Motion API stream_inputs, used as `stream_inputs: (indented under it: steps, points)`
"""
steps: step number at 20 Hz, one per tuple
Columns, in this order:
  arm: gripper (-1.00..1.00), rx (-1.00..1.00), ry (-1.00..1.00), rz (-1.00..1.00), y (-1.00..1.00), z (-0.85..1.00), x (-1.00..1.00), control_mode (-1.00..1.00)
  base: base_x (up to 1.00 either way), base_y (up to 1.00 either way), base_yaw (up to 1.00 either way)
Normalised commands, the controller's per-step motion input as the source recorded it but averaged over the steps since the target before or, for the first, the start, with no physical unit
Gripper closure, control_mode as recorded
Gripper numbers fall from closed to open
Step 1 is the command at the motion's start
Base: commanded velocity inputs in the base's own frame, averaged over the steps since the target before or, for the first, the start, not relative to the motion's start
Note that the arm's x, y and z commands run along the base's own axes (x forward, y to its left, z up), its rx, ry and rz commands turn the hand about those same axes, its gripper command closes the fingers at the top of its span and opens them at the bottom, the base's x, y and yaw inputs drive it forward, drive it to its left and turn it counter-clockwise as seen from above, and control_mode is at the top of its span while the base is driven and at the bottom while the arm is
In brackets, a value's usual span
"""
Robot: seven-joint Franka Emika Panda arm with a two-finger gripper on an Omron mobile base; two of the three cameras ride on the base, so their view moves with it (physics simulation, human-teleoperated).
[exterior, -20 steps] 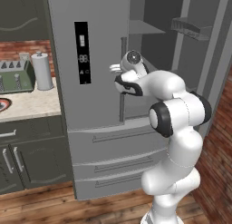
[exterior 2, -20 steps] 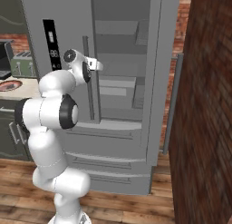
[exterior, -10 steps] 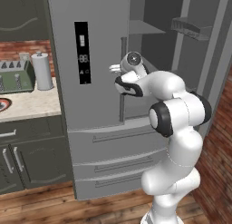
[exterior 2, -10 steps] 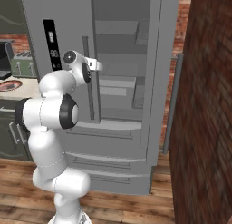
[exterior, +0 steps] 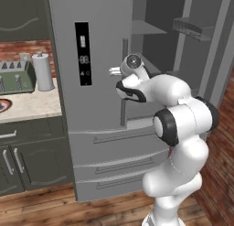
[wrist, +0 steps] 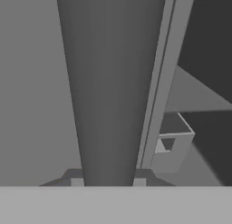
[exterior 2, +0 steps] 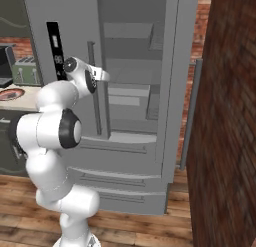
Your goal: Place one of the steaks on the plate and the other in the bowl. Then place the bowl in the fridge.
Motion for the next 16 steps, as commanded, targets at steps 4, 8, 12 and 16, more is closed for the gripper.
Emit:
stream_inputs:
  steps: [4, 8, 12, 16]
  points:
    - [1.0, 0.03, 0.0, -0.1, 0.01, 0.0, -0.66, -1.0, 0.0, 0.0, 0.0]
    - [1.0, 0.0, 0.0, -0.21, 0.01, 0.0, -0.48, -1.0, 0.0, 0.0, 0.0]
    - [1.0, 0.0, 0.03, -0.27, 0.01, 0.0, -0.38, -1.0, 0.0, 0.0, 0.0]
    - [1.0, 0.0, 0.13, -0.26, 0.01, 0.01, -0.42, -1.0, 0.0, 0.0, 0.0]
